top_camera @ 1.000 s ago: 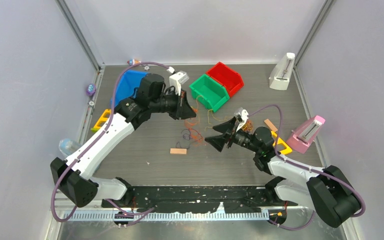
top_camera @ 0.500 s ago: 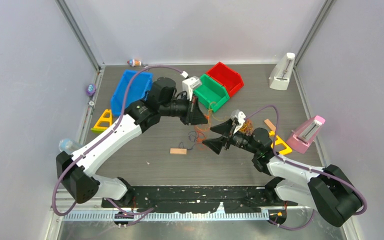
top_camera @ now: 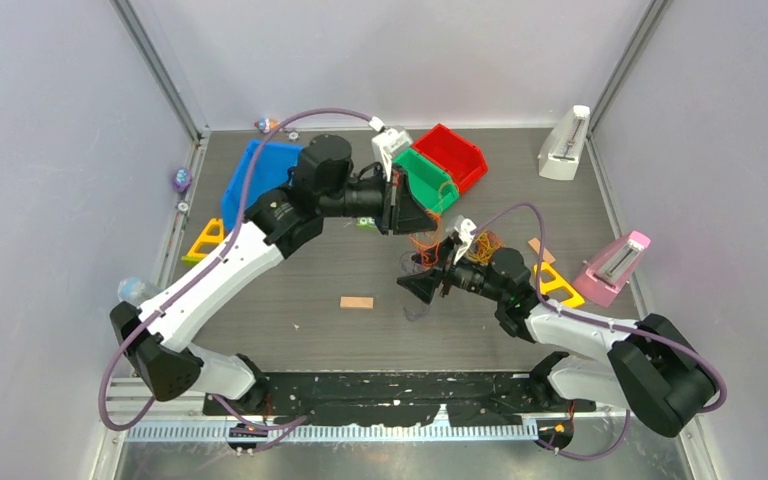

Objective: Untangle the cables

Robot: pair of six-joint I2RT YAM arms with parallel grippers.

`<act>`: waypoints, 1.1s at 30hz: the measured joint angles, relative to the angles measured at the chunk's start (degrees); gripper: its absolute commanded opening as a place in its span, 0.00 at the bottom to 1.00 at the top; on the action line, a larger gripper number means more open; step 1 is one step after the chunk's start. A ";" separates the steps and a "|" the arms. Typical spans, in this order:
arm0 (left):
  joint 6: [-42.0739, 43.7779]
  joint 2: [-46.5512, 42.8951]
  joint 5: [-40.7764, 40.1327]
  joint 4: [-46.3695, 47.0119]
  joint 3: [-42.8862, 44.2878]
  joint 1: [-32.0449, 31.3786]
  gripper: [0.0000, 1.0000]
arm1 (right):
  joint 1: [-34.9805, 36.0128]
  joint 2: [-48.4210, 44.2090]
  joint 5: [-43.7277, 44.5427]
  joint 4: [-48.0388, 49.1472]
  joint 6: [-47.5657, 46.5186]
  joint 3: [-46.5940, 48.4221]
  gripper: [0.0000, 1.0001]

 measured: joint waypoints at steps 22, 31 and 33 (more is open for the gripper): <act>-4.46 -19.71 -17.09 -2.95 7.39 28.92 0.00 | 0.24 1.77 15.26 -11.93 -0.70 4.46 0.06; -8.55 -20.85 -18.75 -4.66 -6.32 49.33 0.00 | -1.33 -1.05 38.16 -22.01 2.80 6.05 0.12; -9.38 -21.00 -18.10 -5.44 -8.85 51.76 0.00 | -3.17 -1.05 40.89 -23.91 4.61 6.73 0.17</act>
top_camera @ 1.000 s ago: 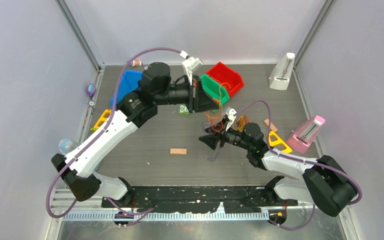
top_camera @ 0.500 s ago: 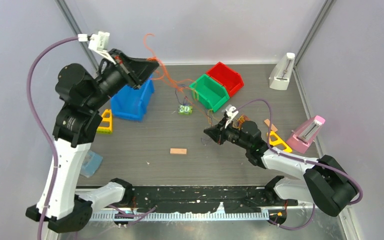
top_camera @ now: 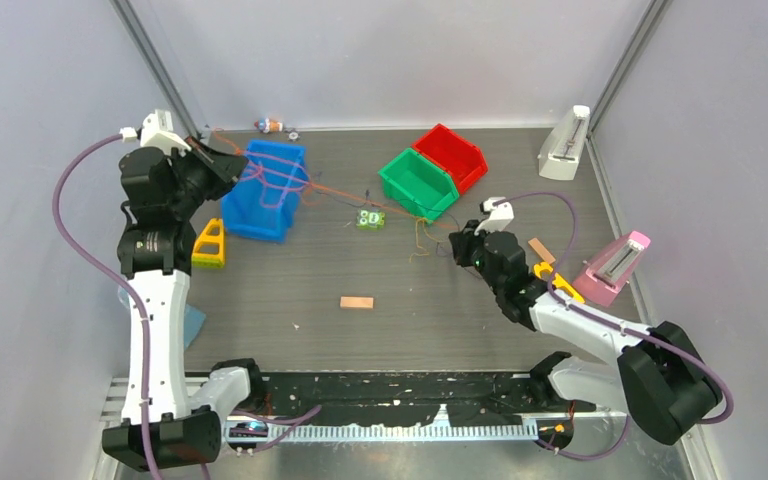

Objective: Untangle the cables

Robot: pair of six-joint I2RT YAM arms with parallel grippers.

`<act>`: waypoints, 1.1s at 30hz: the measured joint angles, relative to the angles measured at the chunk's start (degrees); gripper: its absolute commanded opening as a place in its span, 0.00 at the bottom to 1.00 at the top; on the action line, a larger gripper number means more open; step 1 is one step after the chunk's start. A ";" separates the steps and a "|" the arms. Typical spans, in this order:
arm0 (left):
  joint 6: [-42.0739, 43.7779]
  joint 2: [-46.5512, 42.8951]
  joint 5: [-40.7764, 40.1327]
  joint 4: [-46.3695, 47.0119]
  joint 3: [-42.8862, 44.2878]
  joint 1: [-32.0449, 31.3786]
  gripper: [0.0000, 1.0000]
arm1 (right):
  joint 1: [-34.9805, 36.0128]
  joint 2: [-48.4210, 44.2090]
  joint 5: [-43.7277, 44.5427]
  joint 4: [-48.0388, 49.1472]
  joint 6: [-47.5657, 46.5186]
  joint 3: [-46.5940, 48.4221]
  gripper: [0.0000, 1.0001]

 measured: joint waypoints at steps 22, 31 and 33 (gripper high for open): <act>0.92 -2.43 -7.93 3.15 -7.52 2.03 0.00 | -9.09 -3.54 11.10 -11.63 9.51 0.13 0.34; 1.86 -7.32 -15.21 3.65 -9.01 3.26 0.00 | -12.48 -10.64 18.58 -15.23 14.36 -4.96 0.06; 2.03 -7.17 -14.86 3.65 -9.01 3.28 0.00 | -12.48 -11.10 16.98 -14.51 14.03 -5.53 0.08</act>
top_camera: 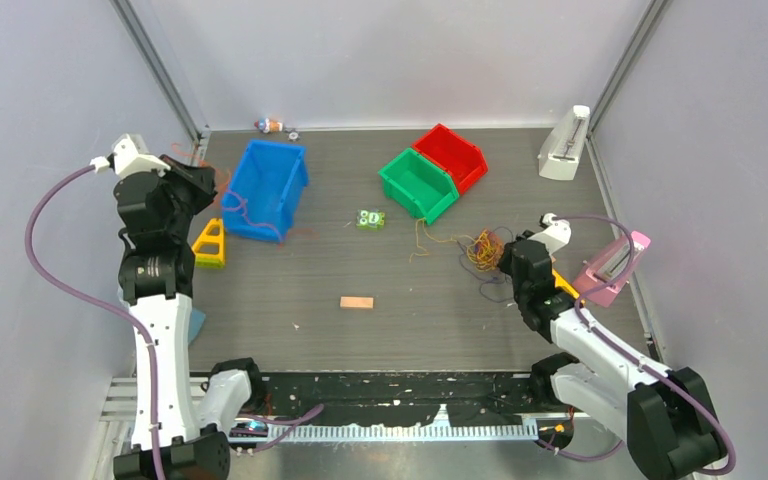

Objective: Untangle the cables

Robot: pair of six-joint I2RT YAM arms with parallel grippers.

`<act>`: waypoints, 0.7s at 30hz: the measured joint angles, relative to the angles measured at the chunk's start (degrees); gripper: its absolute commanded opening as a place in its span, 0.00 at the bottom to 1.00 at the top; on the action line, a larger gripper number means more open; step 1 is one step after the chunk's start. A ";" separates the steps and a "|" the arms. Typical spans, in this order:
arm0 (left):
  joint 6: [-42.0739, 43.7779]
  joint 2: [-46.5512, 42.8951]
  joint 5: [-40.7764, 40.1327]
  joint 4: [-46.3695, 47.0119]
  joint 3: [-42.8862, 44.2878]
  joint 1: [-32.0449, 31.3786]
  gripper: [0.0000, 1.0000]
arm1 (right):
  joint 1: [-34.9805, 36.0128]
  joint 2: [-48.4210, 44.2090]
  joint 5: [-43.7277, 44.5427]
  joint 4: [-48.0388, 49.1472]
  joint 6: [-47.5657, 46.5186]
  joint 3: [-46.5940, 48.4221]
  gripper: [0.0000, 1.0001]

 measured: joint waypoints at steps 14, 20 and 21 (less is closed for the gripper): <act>1.88 5.03 8.85 -3.98 11.96 -0.02 0.00 | 0.24 -3.98 -26.25 19.50 -9.16 -5.38 0.18; 0.76 8.61 10.56 -3.85 25.75 -0.02 0.00 | 0.28 -3.80 -29.90 22.14 -9.68 -5.40 0.18; 0.44 9.49 10.69 -4.00 27.43 -0.02 0.00 | 0.28 -3.69 -30.23 22.47 -9.75 -5.40 0.18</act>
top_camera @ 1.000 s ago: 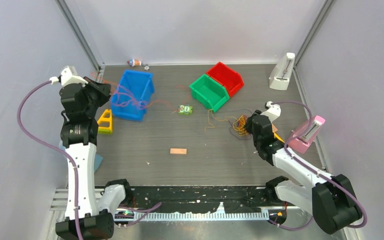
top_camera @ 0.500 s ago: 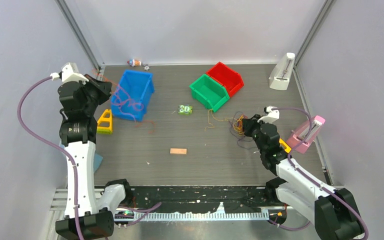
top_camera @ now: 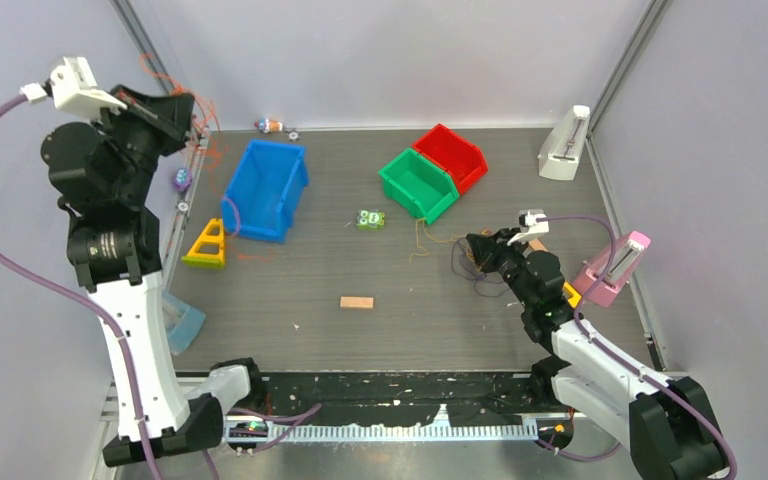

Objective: Untangle the cables

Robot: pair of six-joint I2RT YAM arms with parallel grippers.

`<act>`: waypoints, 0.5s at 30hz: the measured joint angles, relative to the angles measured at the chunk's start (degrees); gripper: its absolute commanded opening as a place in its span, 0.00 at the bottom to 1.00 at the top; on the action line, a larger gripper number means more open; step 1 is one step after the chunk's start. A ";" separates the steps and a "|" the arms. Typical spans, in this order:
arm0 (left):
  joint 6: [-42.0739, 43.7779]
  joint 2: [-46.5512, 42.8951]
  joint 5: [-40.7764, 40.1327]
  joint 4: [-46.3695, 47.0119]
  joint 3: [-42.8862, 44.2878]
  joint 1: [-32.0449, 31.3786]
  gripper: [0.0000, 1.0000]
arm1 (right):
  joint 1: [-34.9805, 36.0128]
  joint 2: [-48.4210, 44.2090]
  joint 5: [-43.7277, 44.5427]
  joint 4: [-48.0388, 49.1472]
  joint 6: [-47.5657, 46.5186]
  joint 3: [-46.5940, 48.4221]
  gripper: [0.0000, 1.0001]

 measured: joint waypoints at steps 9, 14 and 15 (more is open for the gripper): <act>-1.20 12.46 0.24 -0.68 16.20 0.00 0.00 | 0.22 0.79 -2.16 1.75 -0.04 -0.33 0.18; -1.81 18.67 0.04 0.81 18.75 0.00 0.00 | 0.28 1.01 -3.10 2.73 -0.02 -0.52 0.17; -1.75 19.98 -0.04 1.31 19.21 0.00 0.00 | 0.28 1.01 -3.19 3.02 -0.02 -0.63 0.17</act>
